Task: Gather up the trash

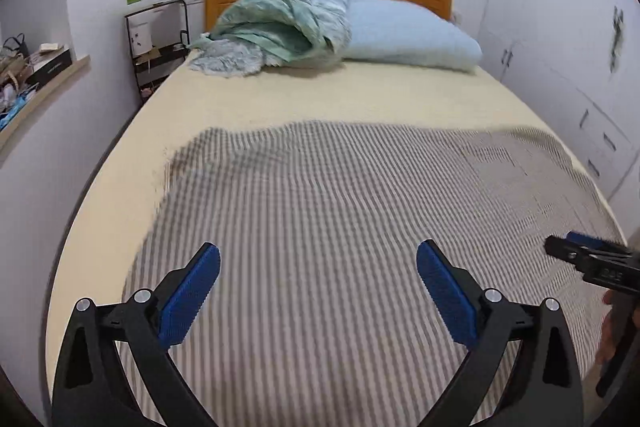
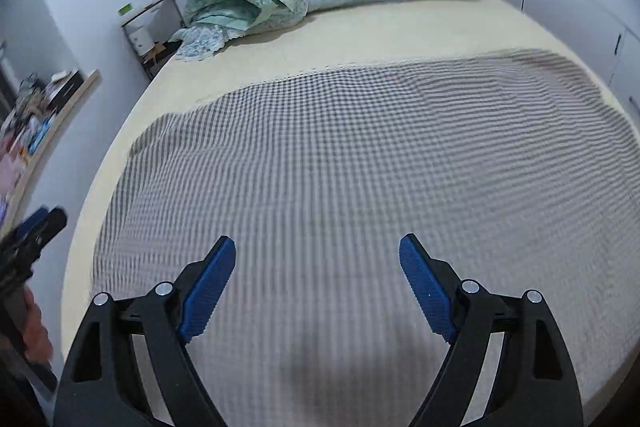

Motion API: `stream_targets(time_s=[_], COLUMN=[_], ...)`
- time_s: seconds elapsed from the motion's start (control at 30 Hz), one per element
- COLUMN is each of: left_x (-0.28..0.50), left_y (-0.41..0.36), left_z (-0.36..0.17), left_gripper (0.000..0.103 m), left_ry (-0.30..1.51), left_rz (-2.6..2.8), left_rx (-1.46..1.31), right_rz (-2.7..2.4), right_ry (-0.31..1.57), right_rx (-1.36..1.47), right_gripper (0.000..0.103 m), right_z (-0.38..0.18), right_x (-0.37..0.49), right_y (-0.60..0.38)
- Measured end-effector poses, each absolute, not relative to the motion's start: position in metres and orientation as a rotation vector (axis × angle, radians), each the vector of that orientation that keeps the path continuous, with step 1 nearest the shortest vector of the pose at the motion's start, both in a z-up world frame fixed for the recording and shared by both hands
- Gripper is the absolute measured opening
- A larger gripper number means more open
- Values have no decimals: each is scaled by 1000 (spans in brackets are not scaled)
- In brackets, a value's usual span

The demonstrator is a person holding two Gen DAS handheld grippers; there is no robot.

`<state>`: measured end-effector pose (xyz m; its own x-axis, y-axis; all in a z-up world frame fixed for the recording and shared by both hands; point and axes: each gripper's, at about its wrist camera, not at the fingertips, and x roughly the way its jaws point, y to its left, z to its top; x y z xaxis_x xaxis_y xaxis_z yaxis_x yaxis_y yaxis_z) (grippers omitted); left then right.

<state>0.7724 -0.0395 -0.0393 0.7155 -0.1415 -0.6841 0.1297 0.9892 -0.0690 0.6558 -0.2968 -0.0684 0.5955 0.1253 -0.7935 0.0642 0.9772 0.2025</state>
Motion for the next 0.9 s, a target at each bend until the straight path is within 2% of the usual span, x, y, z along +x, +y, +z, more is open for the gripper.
stream_targets(time_s=[0.2,0.27,0.4,0.57,0.9], left_x=[828,831,829,810,746], left_y=[-8,-8,-10,-5,-12], left_z=[-63,-66,-69,-65,-48], left_gripper=[96,96,96,96,96], left_ry=[756,727,550,390,294], left_rz=[-116,-119,-103,-128,-162], left_rx=[-82,-68,-17,-66,-61], right_rz=[0,-22,9,-8,-53], right_ry=[1005,943,708,456,376], right_rx=[344,311,172,27,41], right_gripper=[80,80,80,80,80], right_z=[-87,-86,-73,-64,-56], right_x=[725,734,735,704,651], right_y=[-278,-273,-259,-248,-257])
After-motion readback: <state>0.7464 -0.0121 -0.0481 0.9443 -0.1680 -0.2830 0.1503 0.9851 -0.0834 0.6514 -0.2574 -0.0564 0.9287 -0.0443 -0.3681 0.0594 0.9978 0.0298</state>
